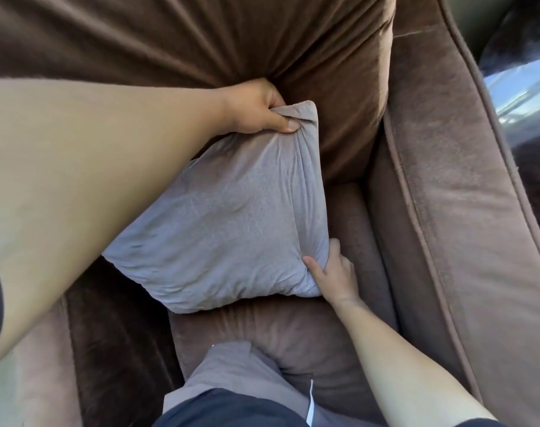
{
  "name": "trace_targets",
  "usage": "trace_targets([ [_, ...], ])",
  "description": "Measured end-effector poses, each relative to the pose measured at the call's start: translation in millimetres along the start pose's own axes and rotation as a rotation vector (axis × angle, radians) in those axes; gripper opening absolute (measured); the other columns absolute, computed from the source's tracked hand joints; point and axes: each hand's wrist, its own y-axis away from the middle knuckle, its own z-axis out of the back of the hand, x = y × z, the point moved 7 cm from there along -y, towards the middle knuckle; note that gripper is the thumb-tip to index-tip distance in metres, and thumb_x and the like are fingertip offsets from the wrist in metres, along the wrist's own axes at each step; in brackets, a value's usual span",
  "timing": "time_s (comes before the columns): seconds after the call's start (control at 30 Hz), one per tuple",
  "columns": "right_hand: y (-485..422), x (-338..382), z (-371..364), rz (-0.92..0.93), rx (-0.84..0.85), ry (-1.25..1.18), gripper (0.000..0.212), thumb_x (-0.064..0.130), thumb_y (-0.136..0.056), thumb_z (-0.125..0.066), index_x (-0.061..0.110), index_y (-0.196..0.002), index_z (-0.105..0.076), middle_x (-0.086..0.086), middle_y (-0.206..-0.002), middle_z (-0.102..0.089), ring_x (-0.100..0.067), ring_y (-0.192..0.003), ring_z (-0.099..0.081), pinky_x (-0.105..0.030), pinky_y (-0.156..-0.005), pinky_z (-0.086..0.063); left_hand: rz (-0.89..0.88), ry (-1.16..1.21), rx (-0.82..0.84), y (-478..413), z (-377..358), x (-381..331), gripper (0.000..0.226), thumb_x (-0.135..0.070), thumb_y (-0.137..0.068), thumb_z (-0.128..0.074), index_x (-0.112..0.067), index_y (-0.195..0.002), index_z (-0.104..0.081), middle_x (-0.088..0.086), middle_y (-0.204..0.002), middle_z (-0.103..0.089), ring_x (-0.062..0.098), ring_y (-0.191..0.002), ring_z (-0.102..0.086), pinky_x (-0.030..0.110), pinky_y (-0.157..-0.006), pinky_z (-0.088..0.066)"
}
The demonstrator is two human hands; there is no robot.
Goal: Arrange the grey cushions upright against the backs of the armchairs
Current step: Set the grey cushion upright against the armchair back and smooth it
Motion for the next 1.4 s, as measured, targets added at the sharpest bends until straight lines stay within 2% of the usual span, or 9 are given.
trace_targets([
  [0.23,-7.7,-16.0,-10.1,0.038,0.083,0.107,0.063,0.055,-0.088,-0.055,0.003,-0.120,-0.040,-0.029,-0.105,-0.066,-0.051,-0.099,-0.060,-0.049,-0.072,-0.051,0.019,-0.010,-0.016,3.0,-1.5,-0.5,0.029,-0.040,-0.085,-0.073,-0.013,-0.094,-0.077,0.005,-0.094,-0.074,0.015,-0.085,-0.067,0.034,-0.083,-0.055],
  [0.47,-13.1,-17.5,-11.2,0.056,0.081,0.150,0.060,0.050,-0.091,-0.056,0.000,-0.120,-0.040,-0.033,-0.110,-0.064,-0.054,-0.101,-0.057,-0.050,-0.075,-0.048,0.033,-0.028,-0.059,6.0,-2.2,-0.2,0.032,-0.043,-0.085,-0.071,-0.012,-0.095,-0.076,0.000,-0.087,-0.071,0.009,-0.076,-0.063,0.029,-0.076,-0.053],
  [0.63,-12.8,-19.3,-11.0,0.055,0.114,0.138,0.059,0.050,-0.091,-0.056,0.002,-0.121,-0.039,-0.032,-0.111,-0.063,-0.053,-0.103,-0.057,-0.049,-0.076,-0.048,0.037,-0.032,-0.052,4.4,-3.6,1.1,0.019,-0.041,-0.087,-0.071,-0.022,-0.087,-0.074,-0.007,-0.083,-0.070,0.004,-0.074,-0.065,0.020,-0.066,-0.051],
  [0.8,-6.3,-17.7,-9.4,0.065,0.153,0.093,0.054,0.046,-0.091,-0.059,0.005,-0.120,-0.038,-0.027,-0.118,-0.062,-0.049,-0.108,-0.057,-0.047,-0.080,-0.050,0.022,-0.022,-0.065,6.3,-5.2,-1.4,0.030,-0.041,-0.084,-0.074,-0.014,-0.097,-0.076,0.007,-0.099,-0.075,0.020,-0.096,-0.069,0.039,-0.092,-0.056],
  [0.97,3.3,-12.4,-0.9,0.099,0.189,0.073,0.055,0.038,-0.090,-0.064,0.011,-0.129,-0.037,-0.015,-0.133,-0.055,-0.039,-0.119,-0.054,-0.043,-0.092,-0.047,0.001,-0.019,-0.068,9.8,-5.4,-3.0,0.034,-0.042,-0.086,-0.072,-0.012,-0.100,-0.076,0.009,-0.101,-0.074,0.025,-0.099,-0.069,0.042,-0.094,-0.055],
  [1.07,7.0,-4.8,12.6,0.142,0.220,0.145,0.069,0.035,-0.086,-0.069,0.016,-0.140,-0.030,-0.009,-0.142,-0.048,-0.030,-0.129,-0.047,-0.037,-0.101,-0.041,-0.030,-0.009,-0.080,13.8,-5.7,-3.4,0.036,-0.043,-0.087,-0.070,-0.010,-0.100,-0.076,0.007,-0.097,-0.073,0.019,-0.088,-0.066,0.038,-0.089,-0.055],
  [1.23,22.4,22.8,42.7,0.150,0.160,0.270,0.111,0.046,-0.075,-0.078,0.017,-0.155,-0.007,-0.013,-0.149,-0.033,-0.028,-0.138,-0.035,-0.038,-0.112,-0.033,-0.066,-0.055,-0.093,28.8,-7.9,-12.7,0.042,-0.048,-0.087,-0.067,-0.009,-0.073,-0.063,-0.001,-0.069,-0.052,0.012,-0.066,-0.048,0.029,-0.063,-0.038],
  [1.33,41.6,57.3,69.0,0.202,0.002,0.295,0.101,0.042,-0.083,-0.072,0.008,-0.154,-0.008,-0.014,-0.154,-0.022,-0.027,-0.141,-0.030,-0.033,-0.110,-0.032,-0.093,-0.088,-0.109,50.6,-14.9,-20.2,0.043,-0.051,-0.087,-0.065,-0.017,-0.063,-0.053,-0.004,-0.065,-0.049,0.014,-0.065,-0.047,0.030,-0.060,-0.036],
  [1.4,54.8,90.7,87.3,0.272,-0.118,0.299,0.090,0.039,-0.088,-0.067,0.007,-0.153,-0.014,-0.013,-0.152,-0.025,-0.027,-0.138,-0.035,-0.035,-0.106,-0.037,-0.159,-0.137,-0.181,69.7,-21.4,-23.1,0.038,-0.051,-0.087,-0.062,-0.018,-0.070,-0.056,-0.003,-0.071,-0.056,0.019,-0.073,-0.054,0.033,-0.065,-0.040],
])
